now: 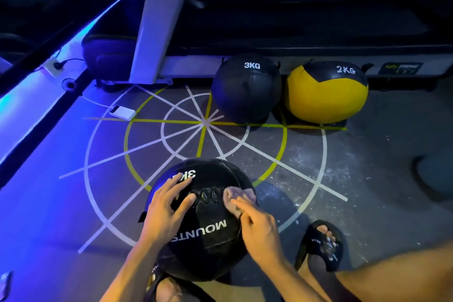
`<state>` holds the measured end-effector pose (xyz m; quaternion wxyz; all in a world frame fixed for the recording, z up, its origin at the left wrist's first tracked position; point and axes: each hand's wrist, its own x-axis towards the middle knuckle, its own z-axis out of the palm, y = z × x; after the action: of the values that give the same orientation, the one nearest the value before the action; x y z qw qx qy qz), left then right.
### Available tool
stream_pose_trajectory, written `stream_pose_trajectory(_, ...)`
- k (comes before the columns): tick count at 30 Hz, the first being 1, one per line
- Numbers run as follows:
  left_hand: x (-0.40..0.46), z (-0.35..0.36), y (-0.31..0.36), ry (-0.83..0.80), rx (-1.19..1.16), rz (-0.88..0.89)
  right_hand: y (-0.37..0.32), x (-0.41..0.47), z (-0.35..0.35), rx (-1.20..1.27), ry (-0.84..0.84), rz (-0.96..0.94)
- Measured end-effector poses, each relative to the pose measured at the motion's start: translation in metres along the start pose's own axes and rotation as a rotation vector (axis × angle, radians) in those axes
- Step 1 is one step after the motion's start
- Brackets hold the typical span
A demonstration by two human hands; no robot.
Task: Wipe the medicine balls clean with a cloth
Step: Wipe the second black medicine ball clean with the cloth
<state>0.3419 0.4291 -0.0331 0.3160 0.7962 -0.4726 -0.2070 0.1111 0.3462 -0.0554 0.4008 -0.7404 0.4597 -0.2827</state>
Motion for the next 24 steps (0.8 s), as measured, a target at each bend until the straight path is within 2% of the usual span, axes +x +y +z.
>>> stream_pose_trajectory(3, -0.003, -0.001, -0.001, 0.005, -0.015, -0.011, 0.005, 0.028, -0.007, -0.011, 0.071, 0.221)
stream_pose_trajectory(4, -0.005, 0.000, -0.001, 0.013, -0.027, -0.015, 0.005, 0.029, -0.004, -0.006, 0.073, 0.233)
stream_pose_trajectory(6, -0.006, -0.001, -0.001, 0.034, -0.043, -0.023, -0.010, 0.019, 0.005, 0.032, 0.068, 0.202)
stream_pose_trajectory(10, -0.003, -0.004, -0.009, 0.031, -0.067, -0.026, -0.033, -0.023, 0.015, 0.043, -0.060, -0.070)
stream_pose_trajectory(12, -0.004, -0.007, -0.013, 0.013, -0.078, -0.025, -0.023, -0.018, 0.011, 0.022, -0.070, -0.109)
stream_pose_trajectory(17, -0.009, -0.002, -0.007, 0.018, -0.095, -0.034, -0.004, 0.031, 0.000, 0.103, 0.185, 0.277)
stream_pose_trajectory(22, -0.005, -0.008, -0.008, 0.025, -0.112, -0.052, -0.006, 0.031, -0.001, 0.131, 0.045, 0.225)
stream_pose_trajectory(24, 0.000, -0.012, -0.008, 0.011, -0.137, -0.063, 0.011, 0.042, -0.015, 0.138, 0.146, 0.311)
